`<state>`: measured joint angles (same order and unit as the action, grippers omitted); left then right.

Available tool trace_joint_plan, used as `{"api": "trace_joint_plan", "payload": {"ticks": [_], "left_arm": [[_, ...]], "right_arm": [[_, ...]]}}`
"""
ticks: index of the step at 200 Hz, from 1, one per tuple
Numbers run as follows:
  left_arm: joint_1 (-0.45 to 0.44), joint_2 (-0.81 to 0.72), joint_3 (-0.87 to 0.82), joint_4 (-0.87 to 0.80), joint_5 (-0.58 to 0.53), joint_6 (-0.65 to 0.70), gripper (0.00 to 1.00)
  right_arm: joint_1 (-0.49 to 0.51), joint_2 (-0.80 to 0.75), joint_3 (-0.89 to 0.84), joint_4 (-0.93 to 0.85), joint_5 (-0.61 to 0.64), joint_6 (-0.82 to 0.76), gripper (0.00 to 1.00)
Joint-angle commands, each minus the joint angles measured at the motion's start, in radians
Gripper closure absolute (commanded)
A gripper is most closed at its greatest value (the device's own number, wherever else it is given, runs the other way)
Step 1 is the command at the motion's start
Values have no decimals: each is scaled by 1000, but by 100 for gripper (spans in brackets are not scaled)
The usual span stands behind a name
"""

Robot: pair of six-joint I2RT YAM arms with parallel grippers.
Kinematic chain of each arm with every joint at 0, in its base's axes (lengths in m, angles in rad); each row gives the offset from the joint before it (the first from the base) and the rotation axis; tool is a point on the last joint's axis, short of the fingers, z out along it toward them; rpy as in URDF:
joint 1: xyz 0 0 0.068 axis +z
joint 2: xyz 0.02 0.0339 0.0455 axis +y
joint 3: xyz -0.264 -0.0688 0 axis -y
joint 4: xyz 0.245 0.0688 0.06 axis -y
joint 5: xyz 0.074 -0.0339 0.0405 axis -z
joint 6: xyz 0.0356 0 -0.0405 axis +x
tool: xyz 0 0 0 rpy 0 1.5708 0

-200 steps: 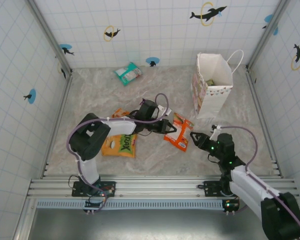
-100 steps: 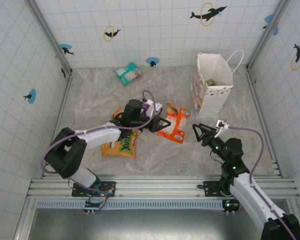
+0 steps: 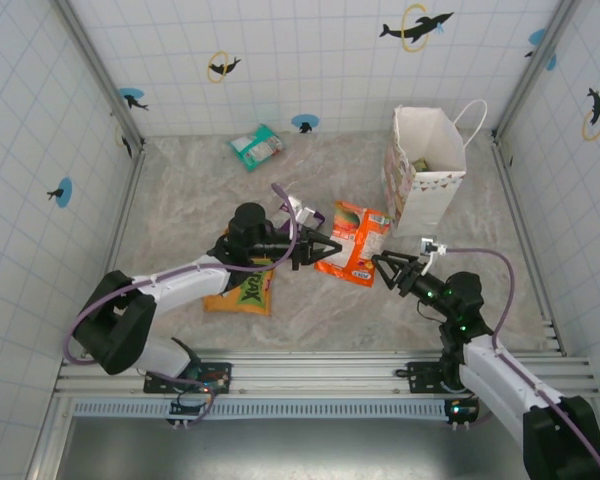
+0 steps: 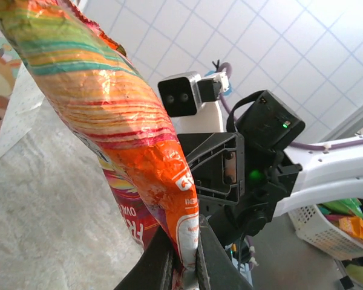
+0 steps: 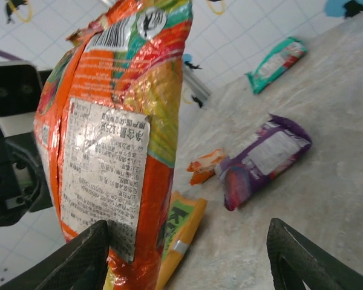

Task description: Place the snacks into the paper bag

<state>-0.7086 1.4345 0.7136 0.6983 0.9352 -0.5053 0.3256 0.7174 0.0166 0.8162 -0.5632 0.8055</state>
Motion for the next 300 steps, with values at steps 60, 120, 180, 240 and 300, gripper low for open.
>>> {"api": "trace_joint_plan", "payload": {"ticks": [60, 120, 180, 240, 300], "left_arm": [[4, 52, 25, 119, 61, 16, 100], [4, 63, 49, 12, 23, 80, 100], [4, 31, 75, -174, -117, 130, 53], [4, -20, 130, -457, -433, 118, 27], [4, -39, 162, -566, -528, 160, 2]], "right_arm": [[45, 123, 106, 352, -197, 108, 40], [67, 98, 118, 212, -122, 35, 75], [61, 0, 138, 13, 47, -54, 90], [18, -50, 348, -319, 164, -241, 91], [-24, 75, 684, -563, 375, -456, 91]]}}
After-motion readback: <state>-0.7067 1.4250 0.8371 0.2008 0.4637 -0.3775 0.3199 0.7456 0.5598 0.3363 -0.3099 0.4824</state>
